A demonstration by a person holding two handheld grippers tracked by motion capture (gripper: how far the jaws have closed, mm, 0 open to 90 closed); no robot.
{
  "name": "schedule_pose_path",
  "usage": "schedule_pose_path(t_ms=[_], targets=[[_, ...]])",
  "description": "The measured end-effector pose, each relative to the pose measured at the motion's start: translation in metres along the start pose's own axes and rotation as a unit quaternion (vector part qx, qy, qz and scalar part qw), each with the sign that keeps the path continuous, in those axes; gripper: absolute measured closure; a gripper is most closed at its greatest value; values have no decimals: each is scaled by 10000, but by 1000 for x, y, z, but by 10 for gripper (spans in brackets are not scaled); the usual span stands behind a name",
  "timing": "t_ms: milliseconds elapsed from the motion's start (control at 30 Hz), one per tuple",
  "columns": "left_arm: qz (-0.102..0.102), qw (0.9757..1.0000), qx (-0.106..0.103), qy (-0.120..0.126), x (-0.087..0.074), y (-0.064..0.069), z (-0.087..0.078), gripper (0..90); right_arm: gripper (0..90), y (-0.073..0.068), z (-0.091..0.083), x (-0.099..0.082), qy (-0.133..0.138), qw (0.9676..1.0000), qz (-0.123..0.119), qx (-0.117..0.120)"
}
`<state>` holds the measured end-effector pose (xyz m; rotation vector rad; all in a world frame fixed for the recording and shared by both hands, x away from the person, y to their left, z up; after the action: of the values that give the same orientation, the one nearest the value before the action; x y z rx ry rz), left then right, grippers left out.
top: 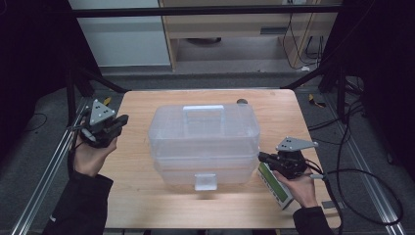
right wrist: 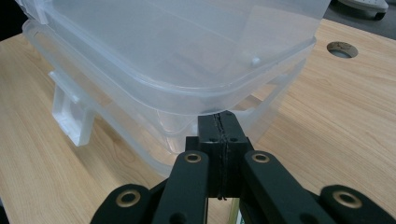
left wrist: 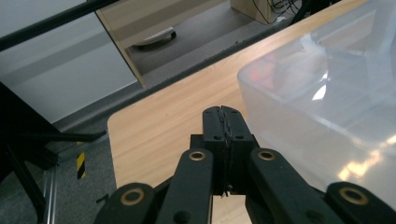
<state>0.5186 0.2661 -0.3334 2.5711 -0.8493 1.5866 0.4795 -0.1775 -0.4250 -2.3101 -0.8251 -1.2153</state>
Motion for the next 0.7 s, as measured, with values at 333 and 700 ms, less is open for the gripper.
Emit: schedule_pose_path(t_ms=[333,700], targets=[[-313,9995,-76,-24,-49,15,3,888,900,0,0,0,-9,10000,-15,-16],[-530,9983,-228,-60,-71,31,15,888,900,0,0,-1,-20,10000,-42,-31]])
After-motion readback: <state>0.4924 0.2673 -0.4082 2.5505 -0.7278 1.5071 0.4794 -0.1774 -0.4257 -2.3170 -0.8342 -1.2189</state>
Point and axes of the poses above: each handheld gripper's, and its own axes: z roughly forward along the jaws, x roughly out of its top, y roughly to its right, the point moved 6 cm from there along z, roughly forward along the jaws, and after that the axes turned 2 degrees about z, right-handed, at the moved point
